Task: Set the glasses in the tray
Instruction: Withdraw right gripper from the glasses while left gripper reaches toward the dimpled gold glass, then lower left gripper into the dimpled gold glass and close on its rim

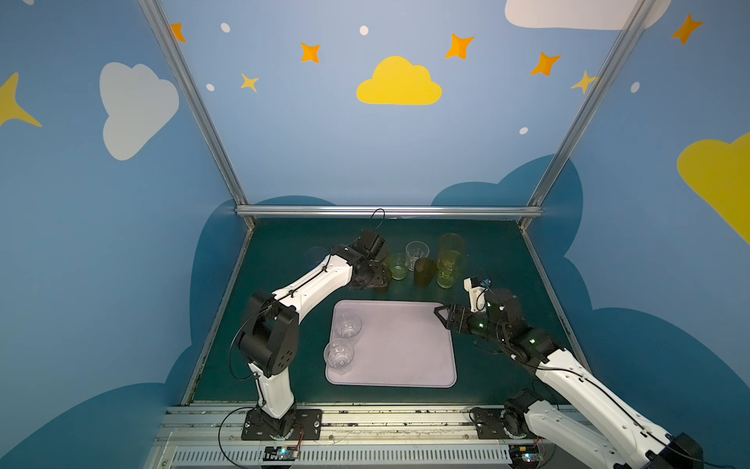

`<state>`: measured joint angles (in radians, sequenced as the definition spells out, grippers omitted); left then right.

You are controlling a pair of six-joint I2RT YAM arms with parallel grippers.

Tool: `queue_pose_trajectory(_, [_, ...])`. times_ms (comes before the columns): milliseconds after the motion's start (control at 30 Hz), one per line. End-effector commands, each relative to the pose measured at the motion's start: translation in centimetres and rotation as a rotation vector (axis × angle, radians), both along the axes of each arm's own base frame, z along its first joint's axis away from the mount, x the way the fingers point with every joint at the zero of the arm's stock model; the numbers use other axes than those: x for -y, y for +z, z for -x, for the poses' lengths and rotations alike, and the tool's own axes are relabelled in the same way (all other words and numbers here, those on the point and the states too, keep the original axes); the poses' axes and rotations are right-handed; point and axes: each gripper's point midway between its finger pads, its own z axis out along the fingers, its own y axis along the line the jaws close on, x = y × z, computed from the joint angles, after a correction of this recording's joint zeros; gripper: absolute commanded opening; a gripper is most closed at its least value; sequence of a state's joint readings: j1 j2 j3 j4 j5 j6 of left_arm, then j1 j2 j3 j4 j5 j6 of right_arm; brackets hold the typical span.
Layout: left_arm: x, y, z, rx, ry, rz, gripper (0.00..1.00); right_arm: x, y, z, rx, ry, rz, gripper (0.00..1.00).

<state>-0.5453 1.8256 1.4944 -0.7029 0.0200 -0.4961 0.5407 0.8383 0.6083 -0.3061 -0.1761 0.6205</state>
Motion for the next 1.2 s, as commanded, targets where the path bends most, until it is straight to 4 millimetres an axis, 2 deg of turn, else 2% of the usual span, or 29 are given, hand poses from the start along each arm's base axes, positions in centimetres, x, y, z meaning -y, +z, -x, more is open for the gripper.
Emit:
queue_pose_trajectory(0, [-0.6,-0.6,-0.2,-0.02,-0.002,-0.052,0.67,0.4,0.3,0.0,0.028,-0.012,-0.009,0.87])
queue_pose_trajectory(100, [-0.6,-1.1,-0.6,-0.034,0.005,-0.062,0.57,0.4,0.3,0.2,0.028,-0.015,-0.019,0.87])
queue_pose_trajectory(267, [-0.7,-1.7,-1.1,-0.048,0.017,-0.071,0.47,0.5,-0.4,0.4,0.007,-0.024,-0.024,0.87])
queue_pose_trajectory(567, [-1.1,-2.5,-1.8,-0.057,0.033,-0.067,0.45,0.6,-0.6,0.6,-0.006,-0.027,-0.032,0.87])
queue_pose_trajectory(933, [-1.1,-2.4,-2.7,-0.052,0.03,-0.065,0.44,0.1,-1.4,0.4,-0.037,-0.024,-0.043,0.87])
queue_pose_trajectory(1167, [-1.6,-2.9,-3.3,-0.053,0.038,-0.089,0.37,0.0,-1.3,0.2,-0.04,-0.024,-0.045,0.87])
